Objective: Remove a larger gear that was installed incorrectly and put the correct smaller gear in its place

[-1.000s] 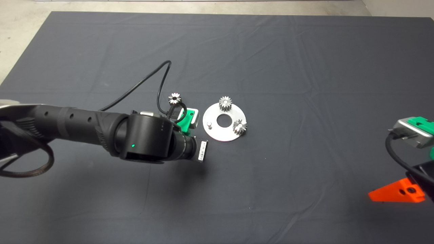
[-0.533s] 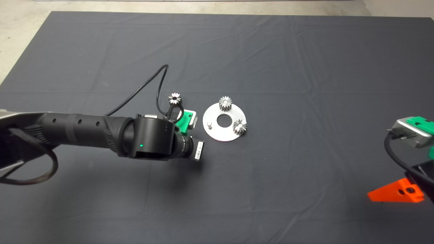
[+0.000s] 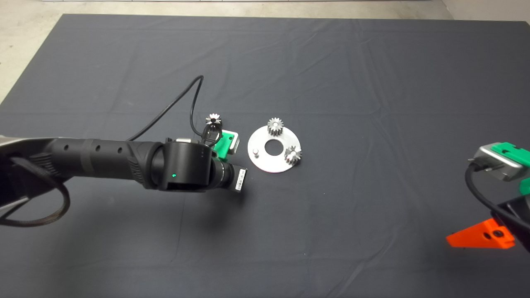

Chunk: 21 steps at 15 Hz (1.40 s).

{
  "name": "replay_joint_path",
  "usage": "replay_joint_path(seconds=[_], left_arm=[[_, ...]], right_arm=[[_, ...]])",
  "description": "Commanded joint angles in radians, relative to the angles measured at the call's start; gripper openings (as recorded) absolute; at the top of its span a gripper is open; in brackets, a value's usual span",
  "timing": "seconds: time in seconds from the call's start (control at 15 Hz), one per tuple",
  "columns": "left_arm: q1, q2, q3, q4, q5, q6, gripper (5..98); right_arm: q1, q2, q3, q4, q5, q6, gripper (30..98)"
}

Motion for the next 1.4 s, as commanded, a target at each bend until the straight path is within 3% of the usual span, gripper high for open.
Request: replay_joint_path(seconds=[0.0, 0.13, 0.4, 0.53, 0.67, 0.73, 0.8, 0.93, 1.07, 1.2, 1.33], left_arm=[[-0.028, -0.016, 0.012, 0.014, 0.093, 0.007, 48.6], [-0.058, -0.023, 0.012, 0.016, 0.092, 0.008, 53.6], [-0.161, -0.019, -0.013, 0.013, 0.091, 0.022, 58.7], [-0.17, -0.01, -0.059, 0.013, 0.09, 0.07, 62.1], [-0.178, -0.011, -0.112, 0.013, 0.082, 0.079, 63.5], [-0.178, -0.006, -0.144, 0.011, 0.081, 0.104, 65.3], [-0.178, -0.003, -0.167, 0.011, 0.071, 0.118, 68.6], [-0.177, 0.008, -0.214, 0.013, 0.021, 0.129, 68.7], [-0.178, 0.018, -0.253, 0.013, -0.009, 0.152, 73.5], [-0.176, 0.036, -0.295, 0.013, -0.086, 0.17, 76.0], [-0.175, 0.055, -0.353, 0.011, -0.097, 0.189, 78.3]], right_arm=[[0.012, -0.004, 0.001, 0.035, -0.003, 0.002, 97.7], [0.009, -0.006, 0.0, 0.035, -0.003, 0.004, 97.7], [0.009, -0.008, 0.0, 0.035, -0.006, 0.012, 97.7], [0.007, -0.01, 0.0, 0.035, -0.006, 0.012, 97.7], [-0.006, -0.01, 0.0, 0.035, -0.007, 0.012, 97.7], [-0.013, -0.01, 0.0, 0.035, -0.007, 0.012, 97.7], [-0.013, -0.01, 0.0, 0.035, -0.007, 0.012, 97.7], [-0.025, -0.01, 0.0, 0.035, -0.006, 0.012, 97.7], [-0.026, -0.01, 0.0, 0.035, -0.006, 0.012, 97.7], [-0.027, -0.01, 0.0, 0.035, -0.007, 0.012, 97.7], [-0.036, -0.01, 0.0, 0.035, -0.009, 0.012, 97.7]])
